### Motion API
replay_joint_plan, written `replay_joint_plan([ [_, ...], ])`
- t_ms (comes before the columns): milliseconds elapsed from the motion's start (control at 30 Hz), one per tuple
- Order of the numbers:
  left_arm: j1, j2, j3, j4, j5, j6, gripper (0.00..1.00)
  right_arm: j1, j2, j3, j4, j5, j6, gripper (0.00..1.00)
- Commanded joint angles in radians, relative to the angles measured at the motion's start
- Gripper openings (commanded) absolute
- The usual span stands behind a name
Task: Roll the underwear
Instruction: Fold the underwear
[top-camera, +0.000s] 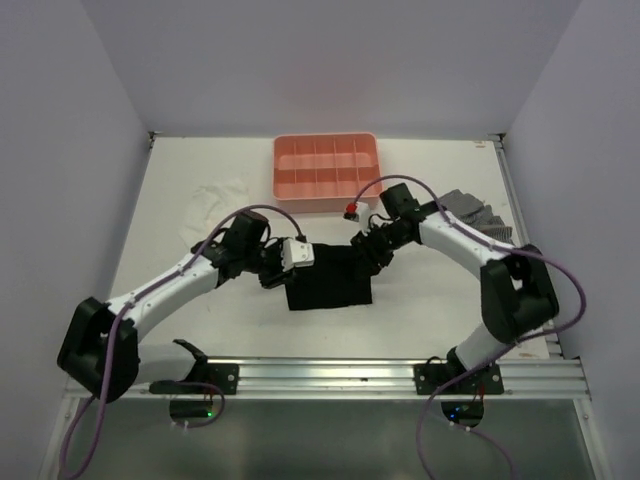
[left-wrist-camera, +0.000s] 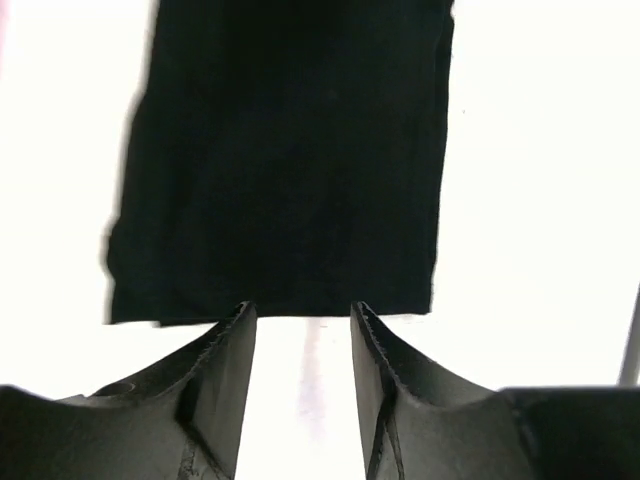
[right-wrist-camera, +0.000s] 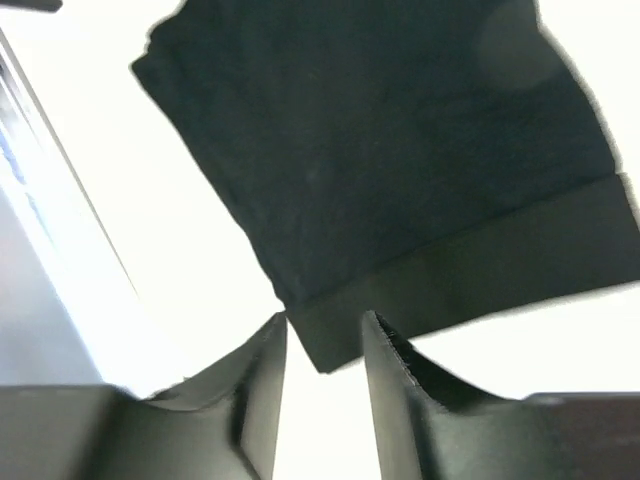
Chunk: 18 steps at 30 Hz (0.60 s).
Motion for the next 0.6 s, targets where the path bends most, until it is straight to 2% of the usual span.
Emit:
replay_joint_plan([
  [0, 0.001, -0.118, -0.029, -0.046, 0.018, 0.139, 0.48, -0.004, -0.234, -0.066, -0.029, 0.064, -0.368, 0.49],
  [67, 0.000, -0.138, -0.064, -0.052, 0.026, 0.220, 0.53, -0.004, -0.353, -0.140, 0.015, 0.114, -0.492, 0.54],
  [100, -0.002, -0.157, -0.079, -0.040, 0.026, 0.239, 0.53, 0.001, -0.387, -0.218, 0.052, 0.127, -0.631, 0.60],
  [167, -0.009, -0.187, -0.139, -0.018, 0.017, 0.302, 0.54, 0.009, -0.427, -0.282, 0.059, 0.148, -0.814, 0.63],
  [300, -0.022, -0.253, -0.228, 0.049, -0.024, 0.401, 0.55, 0.022, -0.409, -0.333, 0.057, 0.144, -0.968, 0.64],
  [567, -0.064, -0.300, -0.348, 0.193, -0.080, 0.475, 0.58, 0.084, -0.380, -0.410, 0.223, 0.197, -1.036, 0.63],
])
